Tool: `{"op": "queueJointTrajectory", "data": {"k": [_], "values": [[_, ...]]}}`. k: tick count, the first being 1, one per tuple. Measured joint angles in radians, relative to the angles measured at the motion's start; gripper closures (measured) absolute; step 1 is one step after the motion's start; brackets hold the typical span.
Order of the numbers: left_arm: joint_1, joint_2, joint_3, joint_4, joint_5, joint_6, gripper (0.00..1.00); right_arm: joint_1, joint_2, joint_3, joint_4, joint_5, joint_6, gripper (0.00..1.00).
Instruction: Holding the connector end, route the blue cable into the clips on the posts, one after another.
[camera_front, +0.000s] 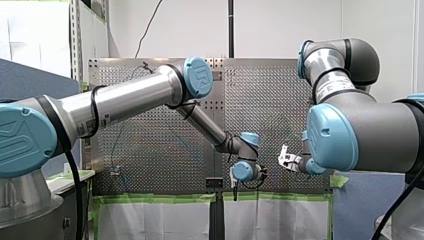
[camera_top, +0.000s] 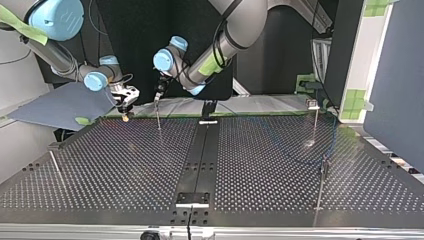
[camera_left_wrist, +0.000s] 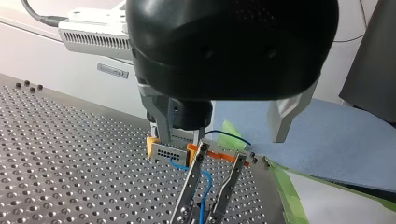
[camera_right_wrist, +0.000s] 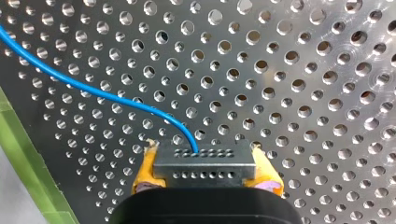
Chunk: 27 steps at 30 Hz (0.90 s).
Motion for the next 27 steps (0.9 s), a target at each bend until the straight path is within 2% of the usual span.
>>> {"op": "queueJointTrajectory", "data": {"k": [12,20,27], "values": [[0.002,0.000,0.000,-0.024,-0.002,0.000,0.01,0.002,0.000,0.000,0.000,0.000,0.003,1.00],[-0.013,0.027,-0.027,-0.086,-0.052,0.037,0.01,0.001,0.000,0.000,0.003,0.001,0.003,1.00],[-0.015,0.088,-0.088,-0.042,-0.058,0.026,0.01,-0.003,0.000,0.000,0.004,0.004,0.004,1.00]]}}
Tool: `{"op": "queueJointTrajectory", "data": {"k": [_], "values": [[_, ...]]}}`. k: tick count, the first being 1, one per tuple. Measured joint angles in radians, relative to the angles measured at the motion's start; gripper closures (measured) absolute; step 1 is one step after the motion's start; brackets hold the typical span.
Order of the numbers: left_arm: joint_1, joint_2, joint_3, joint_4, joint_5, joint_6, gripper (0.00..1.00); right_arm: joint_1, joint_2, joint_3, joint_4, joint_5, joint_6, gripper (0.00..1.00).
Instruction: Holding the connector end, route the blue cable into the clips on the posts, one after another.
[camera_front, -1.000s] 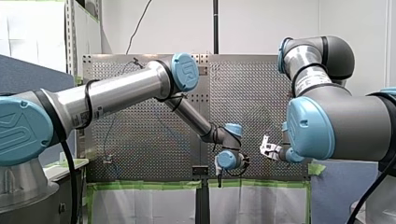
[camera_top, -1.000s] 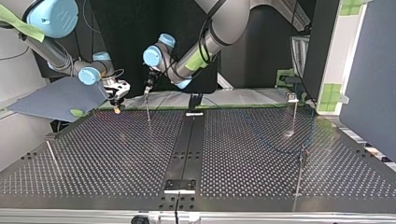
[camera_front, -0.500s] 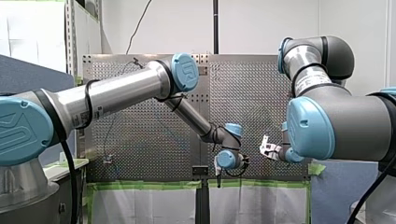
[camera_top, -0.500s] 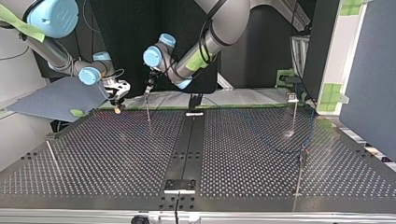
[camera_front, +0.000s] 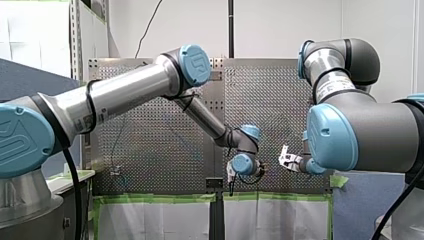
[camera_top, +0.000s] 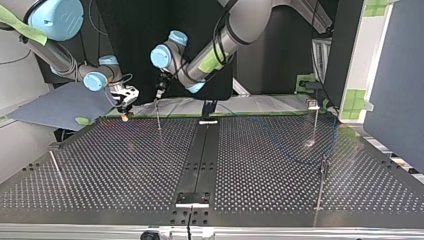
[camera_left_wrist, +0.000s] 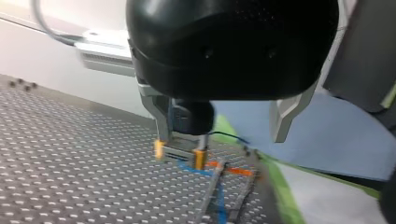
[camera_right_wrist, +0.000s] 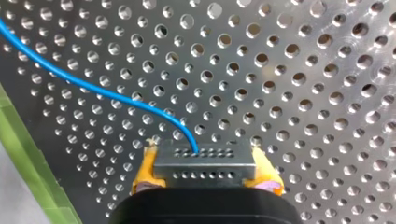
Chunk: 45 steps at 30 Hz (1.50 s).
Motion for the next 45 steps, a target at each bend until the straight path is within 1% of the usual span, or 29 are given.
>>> {"op": "queueJointTrajectory", "data": {"k": [4,8,10,13,21,26,29,31,34,37,42,45], "values": [[0.008,0.037,-0.037,0.036,0.001,-0.027,0.01,0.000,0.000,0.000,-0.001,-0.001,0.001,1.00],[0.019,0.077,-0.077,0.076,-0.001,-0.065,0.01,0.001,0.000,0.000,-0.001,-0.003,0.001,1.00],[0.023,0.095,-0.094,0.085,-0.004,-0.082,0.01,0.002,0.000,0.000,-0.001,-0.004,0.001,1.00],[0.026,0.124,-0.124,0.077,-0.015,-0.091,0.01,0.002,0.000,0.001,0.000,-0.004,0.001,1.00],[0.028,0.197,-0.197,0.013,-0.022,-0.081,0.01,0.005,0.000,0.000,0.001,-0.004,0.001,1.00],[0.022,0.247,-0.247,-0.011,-0.022,-0.067,0.01,0.006,0.000,0.000,0.001,-0.004,0.002,1.00],[0.017,0.277,-0.277,-0.022,-0.022,-0.060,0.01,0.006,0.000,0.000,0.001,-0.004,0.007,1.00],[0.016,0.294,-0.294,-0.025,-0.023,-0.062,0.01,0.006,0.000,0.000,0.000,-0.004,0.015,1.00],[0.021,0.322,-0.322,-0.012,-0.024,-0.078,0.01,0.006,0.000,0.000,-0.002,-0.004,0.021,1.00],[0.027,0.349,-0.350,0.010,-0.030,-0.103,0.01,0.006,0.000,0.000,-0.004,-0.004,0.023,1.00],[0.031,0.395,-0.396,0.055,-0.067,-0.146,0.01,0.006,0.001,0.000,-0.005,-0.004,0.024,1.00],[0.031,0.425,-0.425,0.085,-0.096,-0.157,0.01,0.006,0.001,0.000,-0.004,-0.004,0.024,1.00]]}}
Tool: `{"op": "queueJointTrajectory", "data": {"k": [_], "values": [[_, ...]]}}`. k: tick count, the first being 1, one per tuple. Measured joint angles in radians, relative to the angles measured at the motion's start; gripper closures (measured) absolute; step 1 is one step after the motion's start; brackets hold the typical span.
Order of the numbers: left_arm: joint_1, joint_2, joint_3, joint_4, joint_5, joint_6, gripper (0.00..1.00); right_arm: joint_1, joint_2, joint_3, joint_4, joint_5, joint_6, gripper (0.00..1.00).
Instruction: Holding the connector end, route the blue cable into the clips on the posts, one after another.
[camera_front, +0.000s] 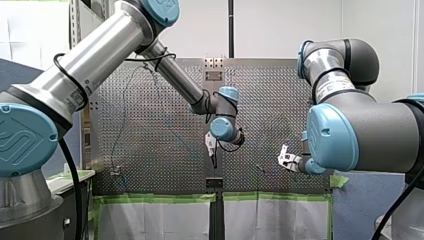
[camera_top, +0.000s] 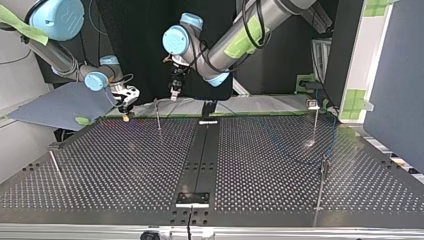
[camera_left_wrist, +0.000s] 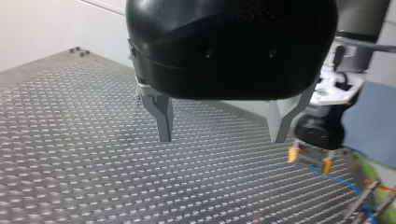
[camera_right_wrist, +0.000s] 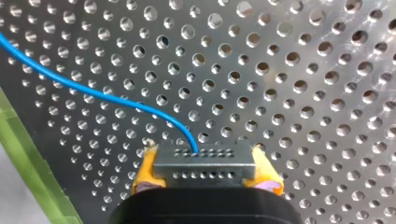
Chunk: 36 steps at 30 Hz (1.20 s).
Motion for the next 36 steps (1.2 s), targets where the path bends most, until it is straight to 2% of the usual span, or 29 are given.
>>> {"op": "queueJointTrajectory", "data": {"k": [5,12,23,28,36], "values": [[0.000,0.050,-0.049,0.049,-0.043,0.003,0.01,0.001,0.000,0.000,0.002,0.000,0.000,1.00],[0.001,0.116,-0.116,0.115,-0.053,0.025,0.01,0.001,0.000,0.000,0.002,0.000,0.000,1.00],[-0.003,0.228,-0.228,0.221,-0.054,0.122,0.01,0.004,0.000,0.000,0.005,0.000,-0.003,1.00],[-0.004,0.273,-0.273,0.234,-0.054,0.161,0.01,0.004,0.001,0.000,0.002,0.000,-0.002,1.00],[-0.005,0.346,-0.346,0.243,-0.053,0.170,0.01,0.005,0.001,0.000,0.000,0.000,-0.001,1.00]]}}
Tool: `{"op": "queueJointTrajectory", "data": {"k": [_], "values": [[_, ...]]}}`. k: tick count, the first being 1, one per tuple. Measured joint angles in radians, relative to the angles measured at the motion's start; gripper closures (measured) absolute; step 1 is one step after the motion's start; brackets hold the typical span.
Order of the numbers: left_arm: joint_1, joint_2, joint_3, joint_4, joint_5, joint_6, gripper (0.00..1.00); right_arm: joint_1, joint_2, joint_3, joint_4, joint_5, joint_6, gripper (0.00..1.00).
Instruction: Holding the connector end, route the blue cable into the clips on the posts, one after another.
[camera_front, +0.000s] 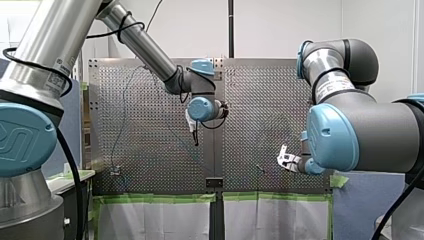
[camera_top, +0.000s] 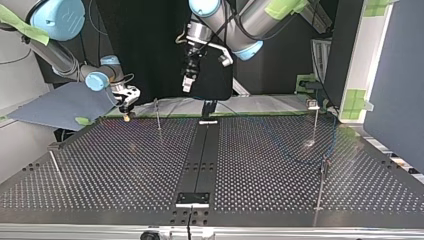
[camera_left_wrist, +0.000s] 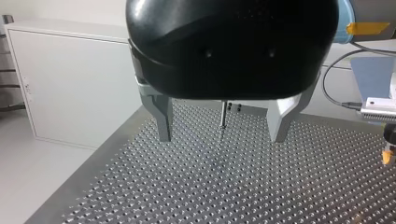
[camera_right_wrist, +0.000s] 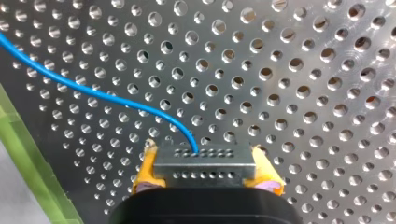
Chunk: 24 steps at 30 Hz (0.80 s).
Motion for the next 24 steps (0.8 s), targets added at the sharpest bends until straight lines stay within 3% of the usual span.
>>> {"op": "queueJointTrajectory", "data": {"k": [7,11,18,24], "values": [[0.000,0.067,-0.067,0.005,0.000,0.001,0.01,0.000,0.000,-0.001,0.000,0.001,-0.002,1.00],[0.001,0.107,-0.107,0.012,0.000,0.001,0.01,-0.003,0.000,-0.001,0.005,0.007,-0.017,1.00],[0.001,0.158,-0.179,0.016,0.000,0.001,0.01,-0.017,-0.022,0.000,0.044,0.021,-0.069,1.00],[0.001,0.162,-0.239,0.016,0.000,0.001,0.01,-0.025,-0.077,0.032,0.075,0.025,-0.127,1.00]]}}
